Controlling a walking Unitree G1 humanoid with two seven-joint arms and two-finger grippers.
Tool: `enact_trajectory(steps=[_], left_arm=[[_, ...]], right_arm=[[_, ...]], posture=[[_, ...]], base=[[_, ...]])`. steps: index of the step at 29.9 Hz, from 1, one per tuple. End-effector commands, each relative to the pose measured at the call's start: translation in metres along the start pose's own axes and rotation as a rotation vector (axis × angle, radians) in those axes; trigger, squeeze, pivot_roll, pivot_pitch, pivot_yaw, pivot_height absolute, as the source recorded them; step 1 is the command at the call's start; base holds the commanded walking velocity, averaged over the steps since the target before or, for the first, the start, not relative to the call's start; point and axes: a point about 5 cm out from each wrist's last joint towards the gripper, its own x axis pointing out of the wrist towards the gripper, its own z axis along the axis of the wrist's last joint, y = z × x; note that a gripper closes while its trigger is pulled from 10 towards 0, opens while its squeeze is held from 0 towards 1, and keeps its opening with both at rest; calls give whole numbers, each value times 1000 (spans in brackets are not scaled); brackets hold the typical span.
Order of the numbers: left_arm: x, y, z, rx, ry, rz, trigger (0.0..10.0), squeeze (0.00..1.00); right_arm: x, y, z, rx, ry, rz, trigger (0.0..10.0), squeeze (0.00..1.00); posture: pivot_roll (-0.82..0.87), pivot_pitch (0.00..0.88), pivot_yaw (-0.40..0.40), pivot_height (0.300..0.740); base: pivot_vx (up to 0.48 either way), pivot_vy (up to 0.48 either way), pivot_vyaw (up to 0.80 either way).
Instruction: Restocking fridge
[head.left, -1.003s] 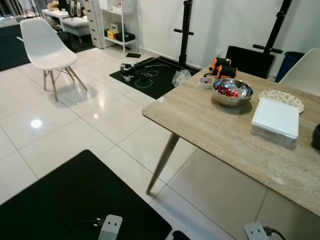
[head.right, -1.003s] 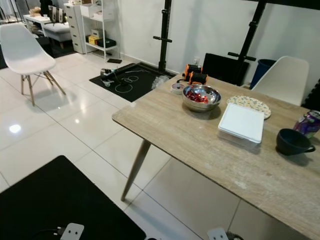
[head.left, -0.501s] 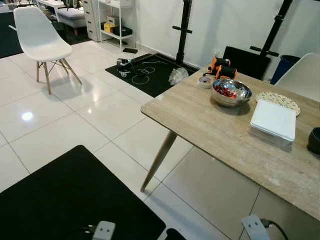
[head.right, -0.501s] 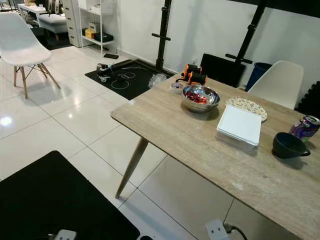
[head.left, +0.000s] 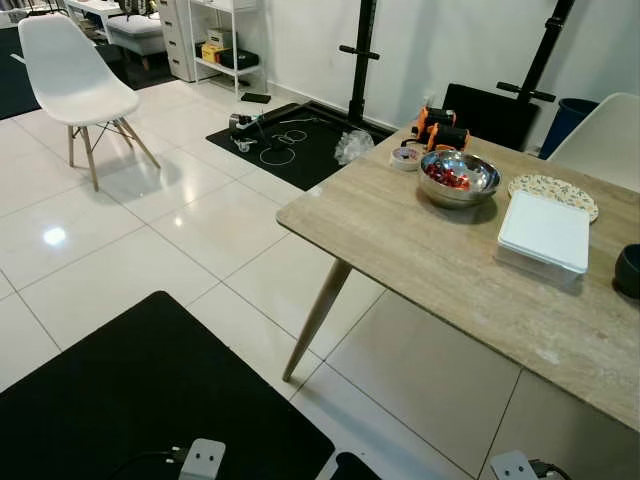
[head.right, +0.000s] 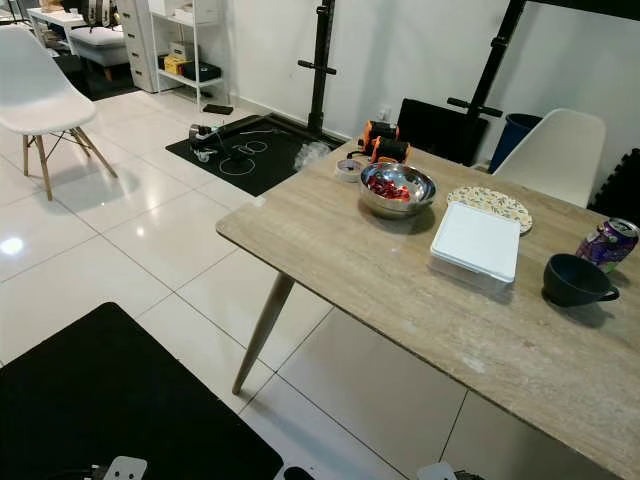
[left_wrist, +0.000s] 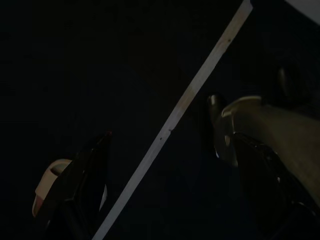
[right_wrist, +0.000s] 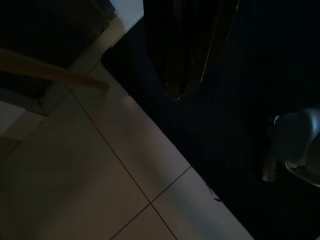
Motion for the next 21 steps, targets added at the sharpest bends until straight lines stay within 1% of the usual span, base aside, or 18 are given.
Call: enact_trajectory(steps=[1, 13, 21], left_arm=[[-1, 2, -6, 8, 19, 1, 10000, 0], [-1, 0, -8, 16, 22, -5, 10000, 0], [-2, 1, -12, -5, 31, 3, 10000, 0]], right_arm=[[0, 0, 0, 21, -1, -6, 10000, 0], [0, 2, 0, 48, -4, -8, 10000, 0], [0, 2, -1, 56, 1, -9, 10000, 0]], posture=[[-96, 36, -62, 740], [-88, 37, -55, 740], [-71, 34, -57, 740]], base=[[0, 0, 0], [0, 0, 0], [0, 0, 0]])
